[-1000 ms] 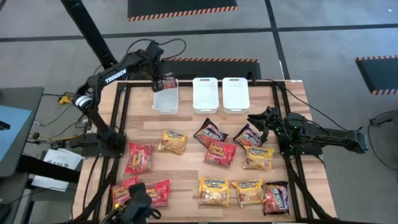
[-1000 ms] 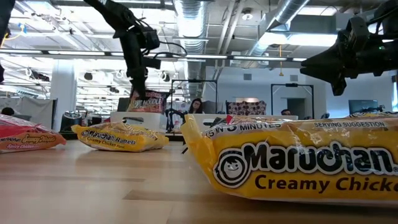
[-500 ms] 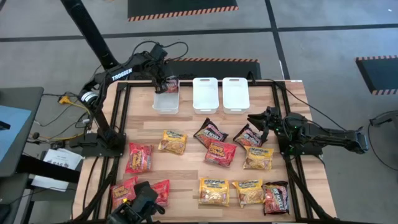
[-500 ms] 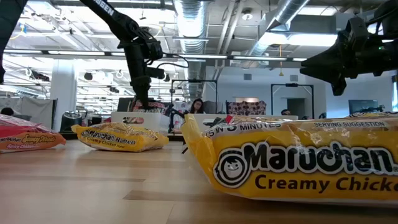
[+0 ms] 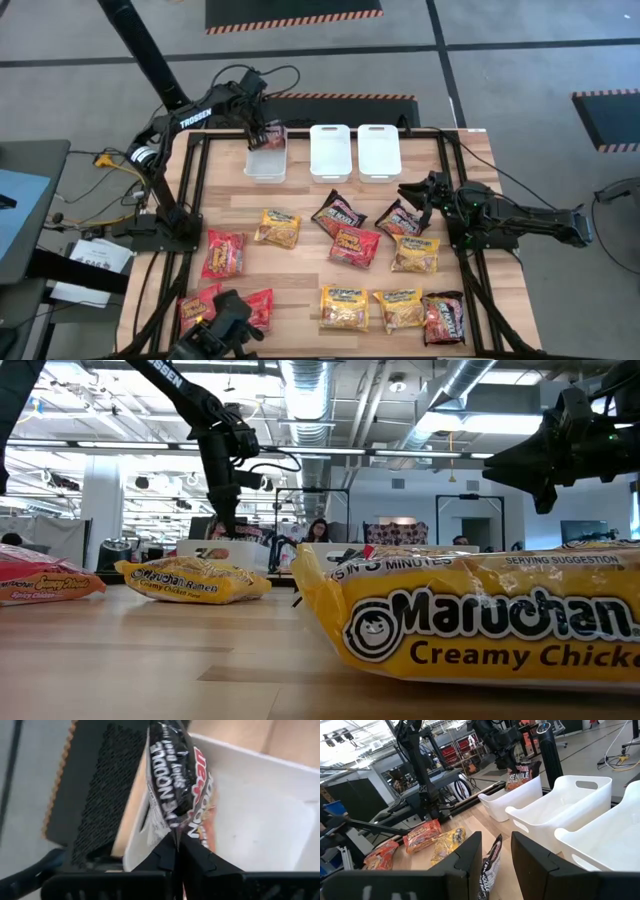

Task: Sort Maruchan noodles
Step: Put the black noodle pack into the left white bin, then put the yellow noodle pack into the right white bin

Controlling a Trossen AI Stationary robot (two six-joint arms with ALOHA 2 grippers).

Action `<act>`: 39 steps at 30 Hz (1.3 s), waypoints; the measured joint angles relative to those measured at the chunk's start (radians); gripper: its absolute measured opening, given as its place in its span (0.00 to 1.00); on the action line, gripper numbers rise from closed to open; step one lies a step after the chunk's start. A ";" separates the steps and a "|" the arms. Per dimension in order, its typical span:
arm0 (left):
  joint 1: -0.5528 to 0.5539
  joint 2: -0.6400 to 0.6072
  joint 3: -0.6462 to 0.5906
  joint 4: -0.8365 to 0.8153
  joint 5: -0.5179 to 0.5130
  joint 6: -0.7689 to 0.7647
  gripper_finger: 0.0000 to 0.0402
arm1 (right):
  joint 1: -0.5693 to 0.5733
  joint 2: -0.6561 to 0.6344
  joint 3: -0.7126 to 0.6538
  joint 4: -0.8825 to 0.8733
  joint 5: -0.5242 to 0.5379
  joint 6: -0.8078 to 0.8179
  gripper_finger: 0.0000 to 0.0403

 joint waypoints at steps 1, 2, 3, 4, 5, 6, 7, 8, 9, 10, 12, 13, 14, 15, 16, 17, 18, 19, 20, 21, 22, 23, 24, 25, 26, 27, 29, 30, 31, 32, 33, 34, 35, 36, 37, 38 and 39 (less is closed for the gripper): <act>0.000 0.000 0.000 0.000 0.012 -0.009 0.03 | 0.000 0.000 0.000 0.000 0.000 0.000 0.33; 0.000 0.000 0.000 0.001 0.020 -0.017 0.05 | 0.000 0.000 0.000 0.000 0.000 0.000 0.33; 0.000 0.000 0.000 0.001 0.024 -0.025 0.07 | 0.000 0.000 0.000 0.000 0.000 0.000 0.33; 0.000 0.000 0.000 -0.001 0.029 -0.035 0.09 | 0.000 0.000 0.000 0.000 0.000 0.000 0.33; 0.000 0.000 0.000 -0.002 0.032 -0.046 0.11 | 0.000 0.000 0.000 0.000 0.000 0.000 0.33; 0.000 0.000 0.000 -0.001 0.034 -0.060 0.14 | 0.000 0.000 0.000 0.000 0.000 0.000 0.33; 0.000 0.000 0.000 -0.001 0.035 -0.069 0.17 | 0.000 0.000 0.000 0.000 0.000 0.000 0.33; 0.000 0.000 0.000 -0.001 0.035 -0.076 0.19 | 0.000 0.000 0.000 0.000 0.000 0.000 0.33; 0.000 0.000 0.000 -0.001 0.035 -0.081 0.22 | 0.000 0.000 0.000 0.000 0.000 0.000 0.33; 0.000 0.000 0.000 0.000 0.034 -0.086 0.25 | 0.000 0.000 0.000 0.000 0.000 0.000 0.33; -0.001 0.000 0.004 -0.008 0.012 -0.106 0.29 | 0.000 0.000 0.000 0.000 0.000 0.000 0.33; -0.002 0.000 0.011 -0.020 -0.003 -0.117 0.31 | 0.000 0.000 0.000 0.000 0.000 0.000 0.33; -0.002 -0.001 0.018 -0.029 -0.018 -0.122 0.32 | 0.000 0.000 0.000 0.000 0.000 0.000 0.33; -0.002 -0.002 0.026 -0.034 -0.029 -0.123 0.33 | 0.000 0.000 0.000 0.000 0.000 0.000 0.33; -0.003 -0.002 0.036 -0.043 -0.035 -0.123 0.34 | 0.000 0.000 0.000 0.000 0.000 0.000 0.33; -0.002 -0.002 0.049 -0.056 -0.035 -0.125 0.34 | 0.000 0.000 0.000 0.001 -0.001 0.000 0.33; -0.002 -0.002 0.064 -0.068 -0.035 -0.131 0.34 | 0.000 0.000 0.000 0.005 0.000 0.000 0.33; -0.002 -0.002 0.082 -0.077 -0.036 -0.138 0.34 | 0.000 0.000 0.000 0.014 0.000 0.000 0.33; -0.002 -0.002 0.103 -0.087 -0.036 -0.146 0.34 | 0.000 0.000 0.000 0.029 -0.001 0.000 0.33; -0.003 -0.002 0.124 -0.100 -0.035 -0.157 0.34 | 0.000 0.000 0.000 0.047 -0.001 0.000 0.33; -0.005 -0.002 0.146 -0.120 -0.034 -0.171 0.34 | 0.000 0.000 0.000 0.066 -0.001 0.000 0.33; -0.006 -0.002 0.170 -0.143 -0.028 -0.185 0.34 | 0.000 0.000 0.000 0.086 -0.001 0.000 0.33; -0.006 -0.002 0.195 -0.166 -0.015 -0.201 0.33 | 0.000 0.000 0.000 0.109 -0.001 0.000 0.33; -0.008 -0.002 0.220 -0.186 0.001 -0.214 0.33 | 0.000 0.000 0.000 0.134 -0.001 0.000 0.33; -0.009 -0.002 0.242 -0.202 0.021 -0.228 0.33 | 0.000 0.000 0.000 0.161 -0.001 0.000 0.33; -0.010 -0.002 0.263 -0.225 0.039 -0.242 0.33 | 0.001 0.000 0.000 0.187 -0.001 0.000 0.33; -0.013 -0.002 0.301 -0.270 0.073 -0.268 0.33 | 0.001 0.000 0.000 0.240 -0.001 0.000 0.33; -0.016 -0.002 0.318 -0.289 0.087 -0.277 0.33 | 0.001 0.000 0.000 0.271 -0.001 -0.002 0.33; -0.020 -0.002 0.333 -0.308 0.098 -0.282 0.33 | 0.001 0.000 0.000 0.301 -0.001 -0.007 0.33; -0.026 -0.002 0.346 -0.332 0.108 -0.288 0.33 | 0.001 0.000 0.000 0.328 -0.001 -0.015 0.33; -0.031 -0.002 0.360 -0.360 0.120 -0.289 0.33 | 0.001 0.000 0.000 0.355 -0.001 -0.026 0.33; -0.039 -0.002 0.373 -0.386 0.133 -0.289 0.33 | 0.000 0.000 0.000 0.384 -0.001 -0.033 0.33; -0.048 -0.002 0.384 -0.407 0.142 -0.289 0.33 | 0.000 0.000 0.000 0.410 -0.001 -0.037 0.33; -0.056 -0.003 0.392 -0.422 0.152 -0.289 0.33 | 0.000 0.000 0.000 0.431 0.000 -0.037 0.33; -0.066 -0.003 0.396 -0.440 0.162 -0.289 0.33 | 0.000 0.000 0.000 0.447 0.000 -0.037 0.33; -0.075 -0.003 0.398 -0.456 0.172 -0.289 0.33 | 0.000 0.000 0.000 0.459 0.001 -0.037 0.34; -0.085 -0.005 0.398 -0.469 0.182 -0.289 0.33 | 0.000 0.000 0.000 0.467 0.001 -0.037 0.35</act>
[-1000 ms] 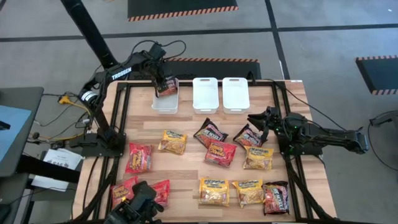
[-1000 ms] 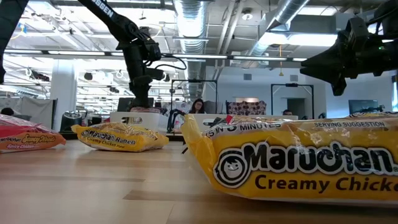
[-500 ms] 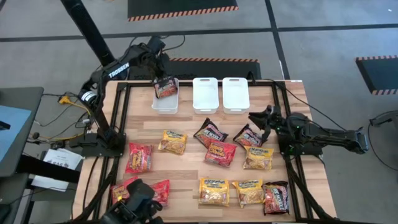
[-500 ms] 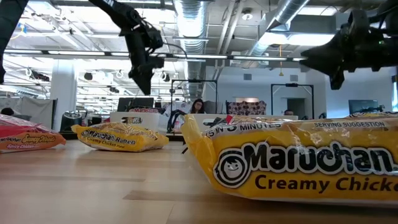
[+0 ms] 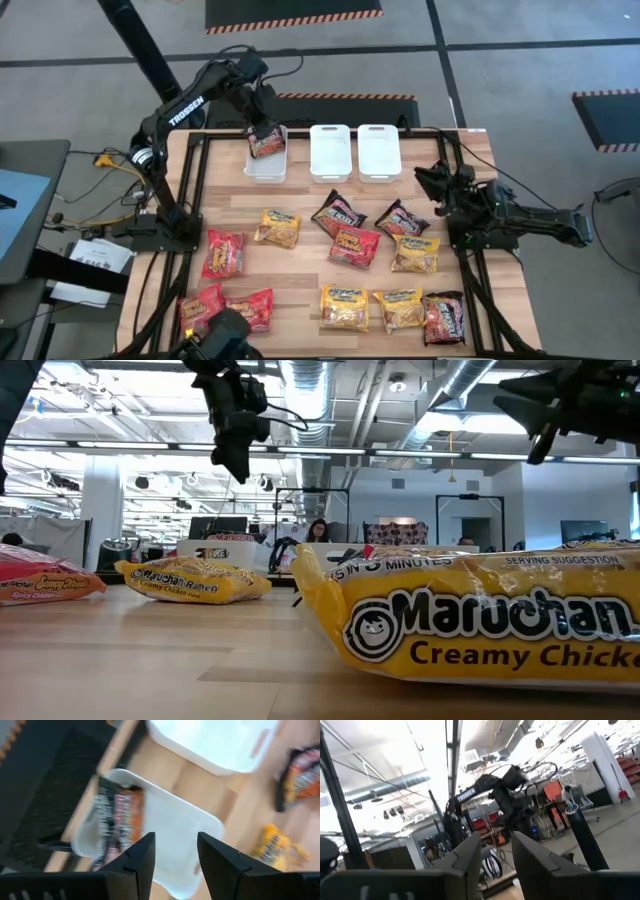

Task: Sort Maruchan noodles
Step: Put the yellow noodle pack into the right white bin

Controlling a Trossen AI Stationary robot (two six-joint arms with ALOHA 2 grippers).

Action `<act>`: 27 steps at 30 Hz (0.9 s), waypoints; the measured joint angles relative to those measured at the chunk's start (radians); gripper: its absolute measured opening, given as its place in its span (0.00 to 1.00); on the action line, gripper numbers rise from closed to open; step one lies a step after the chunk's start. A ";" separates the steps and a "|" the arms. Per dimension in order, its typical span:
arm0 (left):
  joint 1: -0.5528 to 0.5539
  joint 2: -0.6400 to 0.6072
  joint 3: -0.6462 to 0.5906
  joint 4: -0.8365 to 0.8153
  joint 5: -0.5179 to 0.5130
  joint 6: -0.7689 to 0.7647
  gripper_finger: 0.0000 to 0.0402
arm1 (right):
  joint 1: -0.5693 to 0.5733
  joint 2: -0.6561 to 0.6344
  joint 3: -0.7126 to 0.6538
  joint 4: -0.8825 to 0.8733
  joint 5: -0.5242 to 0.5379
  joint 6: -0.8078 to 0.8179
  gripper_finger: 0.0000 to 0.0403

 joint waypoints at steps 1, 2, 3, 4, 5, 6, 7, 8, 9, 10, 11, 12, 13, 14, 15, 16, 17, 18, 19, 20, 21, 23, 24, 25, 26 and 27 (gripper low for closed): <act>-0.011 -0.002 0.000 -0.011 0.008 0.000 0.33 | 0.000 0.000 0.003 -0.001 0.001 0.000 0.36; -0.021 -0.004 0.001 -0.021 0.018 0.000 0.33 | 0.000 0.000 0.008 -0.005 0.002 0.001 0.38; -0.032 -0.005 0.002 -0.032 0.028 0.000 0.33 | 0.000 0.001 0.018 -0.006 0.002 0.000 0.40; -0.044 -0.006 0.002 -0.042 0.040 0.000 0.33 | 0.000 0.000 0.030 -0.005 0.003 0.000 0.42; -0.054 -0.007 0.002 -0.052 0.056 0.000 0.33 | 0.000 0.000 0.044 -0.002 0.002 -0.004 0.45; -0.066 -0.007 0.002 -0.062 0.073 0.000 0.33 | 0.000 0.000 0.059 0.000 0.003 -0.020 0.47; -0.078 -0.007 0.002 -0.066 0.091 0.000 0.33 | 0.000 0.000 0.073 -0.002 0.003 -0.039 0.50; -0.090 -0.007 0.002 -0.069 0.109 0.000 0.33 | 0.000 0.001 0.089 -0.005 0.003 -0.053 0.53; -0.101 -0.010 0.002 -0.071 0.124 0.000 0.33 | 0.000 0.001 0.107 -0.007 0.003 -0.066 0.55; -0.110 -0.013 0.002 -0.071 0.137 0.000 0.33 | 0.000 0.001 0.127 -0.013 0.003 -0.081 0.57; -0.123 -0.018 0.002 -0.068 0.148 0.000 0.33 | 0.000 0.001 0.149 -0.023 0.003 -0.095 0.59; -0.134 -0.022 0.002 -0.062 0.156 0.000 0.33 | 0.000 0.001 0.172 -0.047 0.004 -0.101 0.60; -0.145 -0.029 0.002 -0.057 0.160 0.000 0.33 | 0.000 0.004 0.197 -0.077 0.004 -0.102 0.61; -0.154 -0.037 0.002 -0.053 0.160 0.000 0.33 | 0.000 0.013 0.225 -0.115 0.003 -0.102 0.62; -0.163 -0.044 0.002 -0.049 0.160 -0.001 0.33 | 0.000 0.024 0.253 -0.155 0.003 -0.104 0.62; -0.171 -0.055 0.002 -0.041 0.160 -0.006 0.33 | 0.000 0.037 0.285 -0.205 0.003 -0.104 0.62; -0.177 -0.067 0.002 -0.032 0.160 -0.011 0.33 | 0.000 0.055 0.319 -0.252 0.003 -0.105 0.62; -0.181 -0.080 0.002 -0.027 0.159 -0.018 0.33 | 0.000 0.075 0.352 -0.298 0.003 -0.104 0.62; -0.185 -0.093 0.002 -0.022 0.157 -0.029 0.33 | 0.000 0.099 0.385 -0.349 0.003 -0.103 0.62; -0.189 -0.109 0.002 -0.015 0.155 -0.039 0.33 | 0.000 0.126 0.417 -0.399 0.002 -0.104 0.62; -0.190 -0.123 0.002 -0.010 0.153 -0.047 0.33 | 0.000 0.153 0.446 -0.446 0.002 -0.103 0.62; -0.191 -0.153 0.002 -0.012 0.151 -0.067 0.33 | 0.005 0.212 0.502 -0.520 -0.010 -0.081 0.62; -0.195 -0.167 0.002 -0.011 0.151 -0.079 0.33 | 0.010 0.241 0.525 -0.555 -0.024 -0.058 0.62; -0.196 -0.180 0.002 -0.010 0.151 -0.092 0.33 | 0.016 0.269 0.545 -0.591 -0.038 -0.037 0.62; -0.196 -0.192 0.002 -0.011 0.151 -0.101 0.33 | 0.023 0.298 0.563 -0.620 -0.057 -0.021 0.62; -0.196 -0.205 0.002 -0.011 0.151 -0.112 0.33 | 0.033 0.326 0.579 -0.643 -0.077 -0.010 0.62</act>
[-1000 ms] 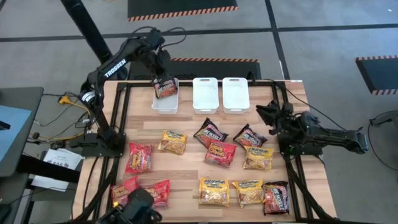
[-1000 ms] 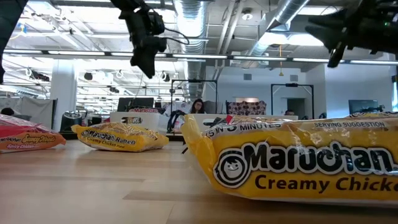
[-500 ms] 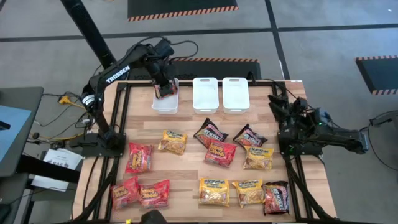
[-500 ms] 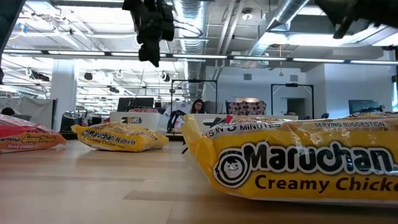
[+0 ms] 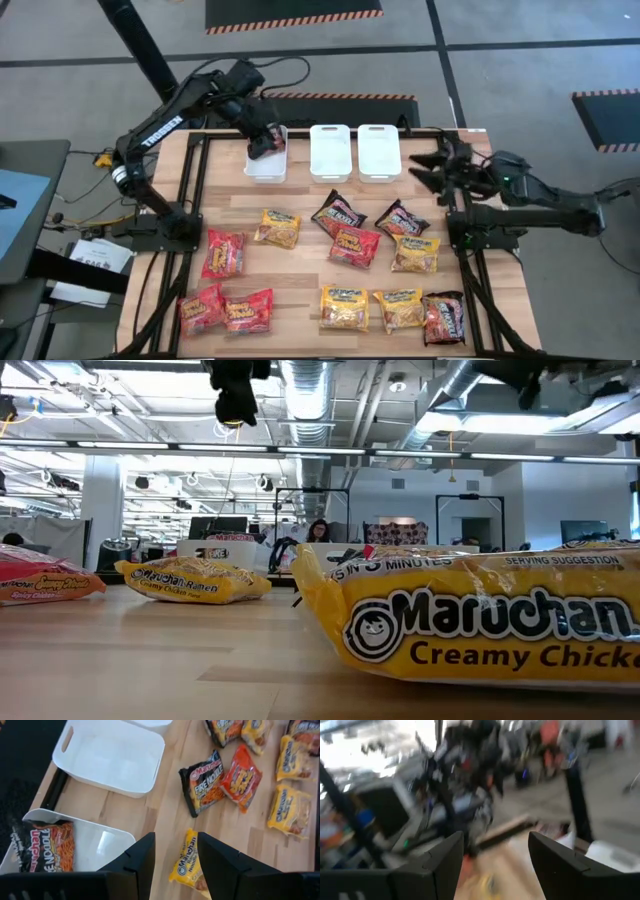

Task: Sort Maruchan noodles
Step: Put the yellow noodle pack into the right white bin

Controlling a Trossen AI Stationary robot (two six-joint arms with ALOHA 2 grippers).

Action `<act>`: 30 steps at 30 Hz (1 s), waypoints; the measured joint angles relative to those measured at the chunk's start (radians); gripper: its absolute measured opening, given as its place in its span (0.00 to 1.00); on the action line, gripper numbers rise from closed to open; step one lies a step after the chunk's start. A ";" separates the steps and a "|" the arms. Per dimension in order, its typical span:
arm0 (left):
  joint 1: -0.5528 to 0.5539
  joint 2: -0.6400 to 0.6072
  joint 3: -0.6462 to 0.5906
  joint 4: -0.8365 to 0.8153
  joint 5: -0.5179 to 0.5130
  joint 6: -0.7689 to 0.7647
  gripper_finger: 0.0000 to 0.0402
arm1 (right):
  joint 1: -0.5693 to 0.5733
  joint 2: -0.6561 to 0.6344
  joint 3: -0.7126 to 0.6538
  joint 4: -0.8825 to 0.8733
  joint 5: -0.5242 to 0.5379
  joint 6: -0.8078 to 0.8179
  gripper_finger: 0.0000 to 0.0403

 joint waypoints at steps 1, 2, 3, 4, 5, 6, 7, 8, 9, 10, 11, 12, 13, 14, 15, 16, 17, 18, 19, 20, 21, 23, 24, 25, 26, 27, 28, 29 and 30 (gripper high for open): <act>-0.001 -0.012 0.000 0.000 0.000 -0.009 0.33 | 0.011 0.026 0.014 -0.017 -0.023 0.012 0.62; -0.005 -0.024 0.000 0.000 0.000 -0.020 0.33 | 0.023 0.051 0.026 -0.032 -0.043 0.023 0.62; -0.008 -0.035 0.000 -0.002 0.000 -0.028 0.33 | 0.035 0.077 0.037 -0.044 -0.063 0.031 0.62; -0.009 -0.045 0.000 -0.005 0.000 -0.034 0.33 | 0.048 0.101 0.047 -0.052 -0.078 0.037 0.62; -0.013 -0.053 0.000 -0.008 0.000 -0.042 0.33 | 0.062 0.127 0.055 -0.056 -0.091 0.038 0.62; -0.017 -0.061 0.000 -0.009 0.000 -0.051 0.33 | 0.077 0.149 0.060 -0.055 -0.104 0.038 0.62; -0.023 -0.070 0.000 -0.009 0.000 -0.061 0.33 | 0.093 0.172 0.064 -0.055 -0.115 0.039 0.62; -0.028 -0.079 0.000 -0.009 0.000 -0.070 0.33 | 0.110 0.194 0.068 -0.057 -0.121 0.040 0.62; -0.032 -0.087 0.000 -0.010 -0.001 -0.072 0.33 | 0.125 0.218 0.073 -0.056 -0.126 0.040 0.62; -0.038 -0.095 0.000 -0.013 -0.001 -0.073 0.33 | 0.142 0.240 0.077 -0.056 -0.133 0.040 0.62; -0.045 -0.102 0.000 -0.017 -0.002 -0.074 0.33 | 0.160 0.261 0.081 -0.058 -0.139 0.041 0.62; -0.053 -0.110 -0.003 -0.018 -0.001 -0.076 0.33 | 0.178 0.283 0.088 -0.059 -0.140 0.041 0.62; -0.060 -0.118 -0.007 -0.019 -0.002 -0.076 0.33 | 0.197 0.304 0.095 -0.056 -0.140 0.041 0.62; -0.066 -0.128 -0.012 -0.021 -0.001 -0.079 0.33 | 0.215 0.322 0.101 -0.055 -0.141 0.041 0.62; -0.075 -0.139 -0.022 -0.021 -0.001 -0.083 0.33 | 0.232 0.342 0.107 -0.055 -0.141 0.041 0.62; -0.084 -0.152 -0.033 -0.022 -0.001 -0.087 0.33 | 0.247 0.360 0.114 -0.055 -0.141 0.041 0.62; -0.093 -0.166 -0.046 -0.022 -0.002 -0.093 0.33 | 0.263 0.380 0.121 -0.056 -0.141 0.040 0.62; -0.104 -0.178 -0.058 -0.023 -0.001 -0.096 0.33 | 0.278 0.399 0.127 -0.055 -0.141 0.040 0.62; -0.117 -0.190 -0.070 -0.022 -0.002 -0.101 0.33 | 0.292 0.418 0.132 -0.054 -0.141 0.040 0.62; -0.130 -0.203 -0.084 -0.020 -0.003 -0.107 0.33 | 0.304 0.437 0.135 -0.053 -0.141 0.040 0.62; -0.143 -0.215 -0.099 -0.012 -0.002 -0.114 0.33 | 0.314 0.454 0.137 -0.056 -0.141 0.044 0.62; -0.168 -0.243 -0.132 0.012 -0.002 -0.138 0.33 | 0.329 0.493 0.142 -0.056 -0.141 0.085 0.62; -0.181 -0.257 -0.149 0.018 -0.004 -0.152 0.33 | 0.336 0.512 0.146 -0.055 -0.141 0.112 0.62; -0.196 -0.269 -0.166 0.029 -0.007 -0.172 0.33 | 0.344 0.530 0.150 -0.057 -0.141 0.141 0.62; -0.211 -0.283 -0.186 0.042 -0.008 -0.195 0.33 | 0.353 0.549 0.155 -0.056 -0.141 0.166 0.62; -0.226 -0.295 -0.206 0.048 -0.010 -0.213 0.33 | 0.363 0.570 0.162 -0.056 -0.141 0.186 0.62; -0.241 -0.306 -0.222 0.048 -0.011 -0.227 0.33 | 0.373 0.589 0.169 -0.056 -0.141 0.200 0.62; -0.259 -0.319 -0.238 0.052 -0.010 -0.242 0.33 | 0.385 0.608 0.176 -0.056 -0.141 0.206 0.62; -0.280 -0.332 -0.256 0.058 -0.010 -0.258 0.33 | 0.397 0.628 0.185 -0.055 -0.141 0.212 0.62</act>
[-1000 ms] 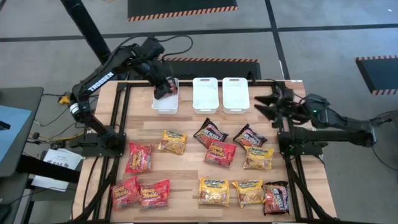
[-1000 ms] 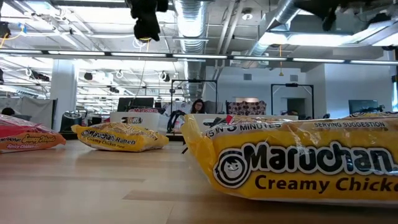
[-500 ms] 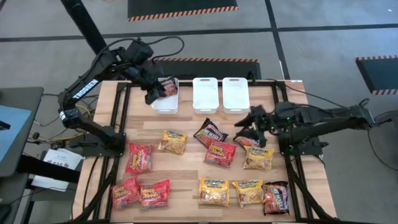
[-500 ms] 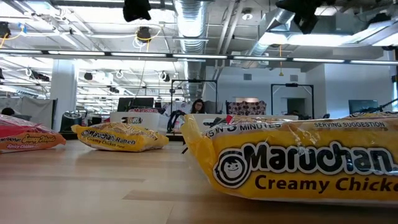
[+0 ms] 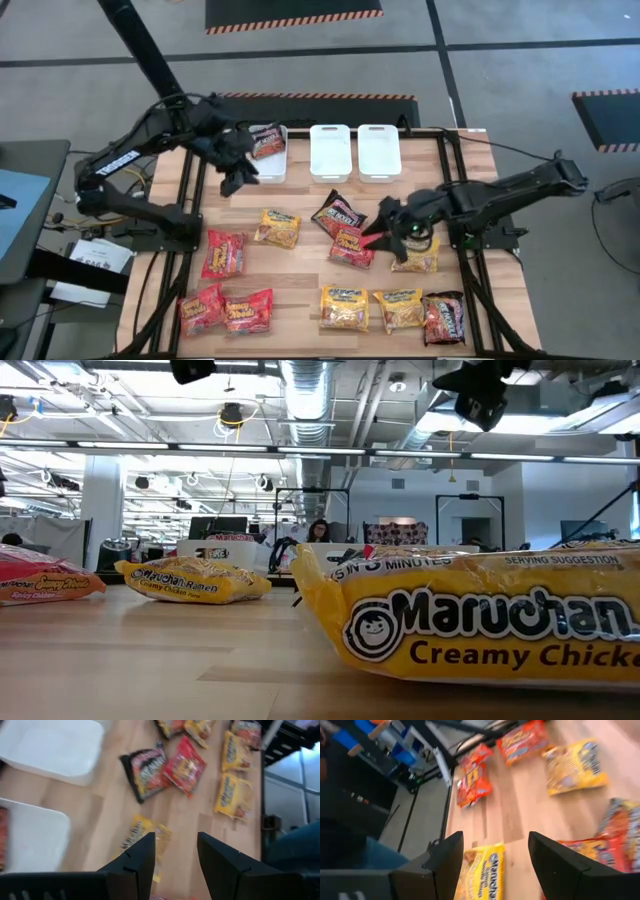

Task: Sort Maruchan noodles
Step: Put the yellow noodle pack into the right white bin

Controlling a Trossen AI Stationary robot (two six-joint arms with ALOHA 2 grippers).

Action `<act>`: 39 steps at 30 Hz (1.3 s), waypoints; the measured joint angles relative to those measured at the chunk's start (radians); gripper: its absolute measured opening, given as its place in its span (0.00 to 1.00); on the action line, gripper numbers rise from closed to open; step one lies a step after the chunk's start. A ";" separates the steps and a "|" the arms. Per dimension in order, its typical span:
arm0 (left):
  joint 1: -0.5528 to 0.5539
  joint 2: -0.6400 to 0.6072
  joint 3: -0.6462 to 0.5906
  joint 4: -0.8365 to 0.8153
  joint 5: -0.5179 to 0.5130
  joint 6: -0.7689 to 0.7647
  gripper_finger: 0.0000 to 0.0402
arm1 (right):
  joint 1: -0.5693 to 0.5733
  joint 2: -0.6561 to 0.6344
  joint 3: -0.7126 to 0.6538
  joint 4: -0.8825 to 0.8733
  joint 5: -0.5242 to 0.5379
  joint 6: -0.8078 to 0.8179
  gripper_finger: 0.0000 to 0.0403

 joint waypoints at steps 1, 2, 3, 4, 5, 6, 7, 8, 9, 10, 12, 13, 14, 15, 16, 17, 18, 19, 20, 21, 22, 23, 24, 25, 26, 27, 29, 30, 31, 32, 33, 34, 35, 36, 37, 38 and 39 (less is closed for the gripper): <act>-0.018 -0.012 -0.017 0.000 -0.001 -0.014 0.33 | 0.012 0.021 0.008 0.002 0.000 0.006 0.62; -0.038 -0.022 -0.033 -0.003 -0.009 -0.025 0.33 | 0.022 0.041 0.015 0.001 0.000 0.015 0.62; -0.058 -0.033 -0.047 -0.001 -0.021 -0.039 0.33 | 0.032 0.061 0.022 -0.001 0.000 0.025 0.62; -0.077 -0.043 -0.062 0.002 -0.034 -0.050 0.33 | 0.041 0.084 0.031 -0.002 0.000 0.041 0.62; -0.098 -0.055 -0.078 0.007 -0.044 -0.065 0.33 | 0.050 0.105 0.040 0.001 0.000 0.057 0.62; -0.116 -0.068 -0.094 0.013 -0.056 -0.077 0.33 | 0.059 0.126 0.047 0.001 0.000 0.070 0.62; -0.134 -0.080 -0.108 0.022 -0.068 -0.088 0.33 | 0.067 0.147 0.055 -0.001 0.000 0.077 0.62; -0.152 -0.091 -0.121 0.034 -0.082 -0.100 0.33 | 0.076 0.172 0.065 0.000 0.000 0.081 0.62; -0.171 -0.101 -0.137 0.050 -0.096 -0.116 0.33 | 0.084 0.195 0.074 0.002 0.000 0.081 0.62; -0.188 -0.112 -0.153 0.070 -0.109 -0.129 0.33 | 0.091 0.218 0.082 -0.001 0.000 0.082 0.62; -0.220 -0.133 -0.181 0.113 -0.130 -0.148 0.33 | 0.104 0.268 0.102 0.001 0.000 0.097 0.62; -0.234 -0.141 -0.192 0.129 -0.136 -0.157 0.33 | 0.111 0.289 0.109 0.000 -0.001 0.106 0.62; -0.248 -0.144 -0.203 0.150 -0.139 -0.168 0.33 | 0.118 0.313 0.117 -0.001 -0.002 0.117 0.62; -0.261 -0.150 -0.213 0.174 -0.139 -0.172 0.33 | 0.125 0.336 0.126 -0.001 -0.003 0.122 0.62; -0.272 -0.155 -0.224 0.188 -0.142 -0.176 0.33 | 0.132 0.358 0.133 -0.001 -0.007 0.123 0.62; -0.281 -0.155 -0.232 0.195 -0.143 -0.179 0.33 | 0.138 0.379 0.139 -0.002 -0.009 0.123 0.62; -0.291 -0.156 -0.239 0.215 -0.144 -0.181 0.33 | 0.144 0.401 0.147 -0.001 -0.009 0.123 0.62; -0.300 -0.155 -0.241 0.230 -0.150 -0.187 0.33 | 0.150 0.419 0.152 -0.001 -0.010 0.123 0.62; -0.309 -0.152 -0.242 0.230 -0.158 -0.196 0.33 | 0.154 0.436 0.159 -0.005 -0.010 0.124 0.62; -0.316 -0.147 -0.242 0.226 -0.164 -0.204 0.33 | 0.158 0.459 0.169 0.000 -0.010 0.125 0.62; -0.325 -0.144 -0.242 0.230 -0.171 -0.208 0.33 | 0.162 0.476 0.174 0.005 -0.010 0.125 0.62; -0.334 -0.141 -0.242 0.231 -0.180 -0.210 0.33 | 0.164 0.489 0.176 -0.002 -0.011 0.125 0.62; -0.344 -0.137 -0.242 0.229 -0.186 -0.211 0.33 | 0.164 0.506 0.182 -0.009 -0.012 0.125 0.62; -0.353 -0.133 -0.242 0.230 -0.194 -0.210 0.33 | 0.164 0.527 0.191 0.000 -0.014 0.125 0.62; -0.363 -0.131 -0.242 0.231 -0.207 -0.209 0.33 | 0.164 0.543 0.196 0.008 -0.015 0.125 0.62; -0.371 -0.131 -0.242 0.229 -0.217 -0.208 0.33 | 0.164 0.554 0.198 -0.004 -0.019 0.125 0.62; -0.385 -0.132 -0.242 0.230 -0.239 -0.211 0.33 | 0.163 0.587 0.217 0.002 -0.020 0.125 0.62; -0.392 -0.132 -0.242 0.231 -0.245 -0.217 0.33 | 0.163 0.602 0.221 0.012 -0.020 0.122 0.62; -0.396 -0.132 -0.242 0.231 -0.251 -0.220 0.33 | 0.163 0.612 0.223 0.000 -0.020 0.118 0.62; -0.402 -0.132 -0.242 0.232 -0.259 -0.223 0.33 | 0.166 0.626 0.226 -0.007 -0.021 0.117 0.62; -0.407 -0.132 -0.242 0.232 -0.262 -0.229 0.33 | 0.169 0.642 0.230 0.000 -0.021 0.117 0.62; -0.410 -0.132 -0.242 0.232 -0.262 -0.233 0.33 | 0.169 0.654 0.231 0.003 -0.021 0.116 0.62; -0.414 -0.132 -0.242 0.233 -0.263 -0.237 0.33 | 0.172 0.664 0.230 0.001 -0.021 0.116 0.62; -0.416 -0.132 -0.242 0.233 -0.263 -0.239 0.33 | 0.176 0.676 0.231 0.005 -0.021 0.117 0.62; -0.420 -0.132 -0.242 0.232 -0.263 -0.241 0.33 | 0.178 0.687 0.231 0.003 -0.021 0.119 0.62; -0.422 -0.132 -0.242 0.232 -0.263 -0.243 0.33 | 0.181 0.695 0.231 -0.005 -0.021 0.120 0.62; -0.423 -0.132 -0.242 0.233 -0.264 -0.244 0.33 | 0.185 0.703 0.230 -0.009 -0.020 0.122 0.62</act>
